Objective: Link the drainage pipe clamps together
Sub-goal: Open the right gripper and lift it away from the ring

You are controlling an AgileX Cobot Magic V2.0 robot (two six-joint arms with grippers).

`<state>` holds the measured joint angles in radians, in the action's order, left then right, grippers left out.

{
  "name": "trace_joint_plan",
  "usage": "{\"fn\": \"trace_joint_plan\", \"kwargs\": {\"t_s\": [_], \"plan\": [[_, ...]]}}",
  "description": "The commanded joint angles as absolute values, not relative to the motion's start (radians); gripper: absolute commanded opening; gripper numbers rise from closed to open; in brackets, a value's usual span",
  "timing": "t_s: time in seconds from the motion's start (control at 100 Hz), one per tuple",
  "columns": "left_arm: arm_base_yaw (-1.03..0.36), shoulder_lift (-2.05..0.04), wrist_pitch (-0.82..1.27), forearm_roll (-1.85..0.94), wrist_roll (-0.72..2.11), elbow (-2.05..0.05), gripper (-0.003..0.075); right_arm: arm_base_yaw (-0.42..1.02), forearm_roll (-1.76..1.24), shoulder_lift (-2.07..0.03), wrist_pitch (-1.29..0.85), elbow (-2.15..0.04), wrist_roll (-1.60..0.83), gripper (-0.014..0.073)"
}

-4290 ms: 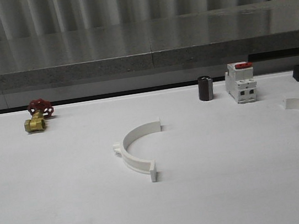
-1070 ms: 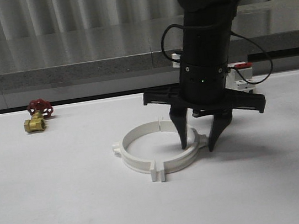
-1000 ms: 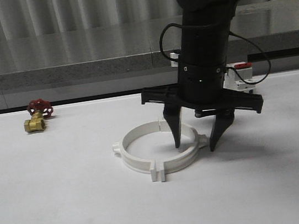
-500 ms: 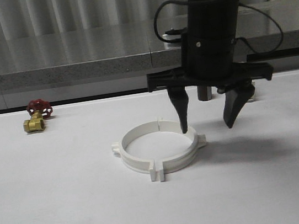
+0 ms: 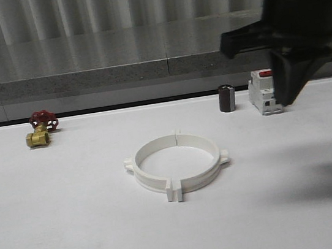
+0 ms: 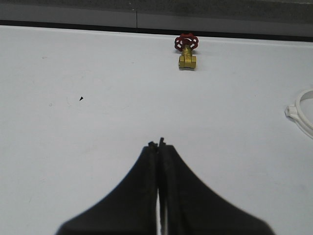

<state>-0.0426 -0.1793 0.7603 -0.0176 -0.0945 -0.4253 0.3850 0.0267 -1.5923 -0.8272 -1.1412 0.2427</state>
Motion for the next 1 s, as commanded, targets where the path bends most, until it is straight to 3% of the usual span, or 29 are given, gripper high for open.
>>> {"fn": "trace_joint_plan", "kwargs": {"t_s": [0.0,0.47,0.99], "plan": [[-0.040,-0.189,0.692,-0.027,-0.096,-0.451,-0.0020,0.343,0.039,-1.470,-0.767,-1.099,0.216,-0.0068],[-0.040,-0.189,0.692,-0.027,-0.096,-0.451,-0.0020,0.003,0.043,-1.009,-0.663,-0.833,0.216,-0.0067],[-0.040,-0.189,0.692,-0.027,-0.096,-0.451,-0.0020,-0.017,0.165,-0.479,-0.487,-0.535,0.217,-0.0067]]}}
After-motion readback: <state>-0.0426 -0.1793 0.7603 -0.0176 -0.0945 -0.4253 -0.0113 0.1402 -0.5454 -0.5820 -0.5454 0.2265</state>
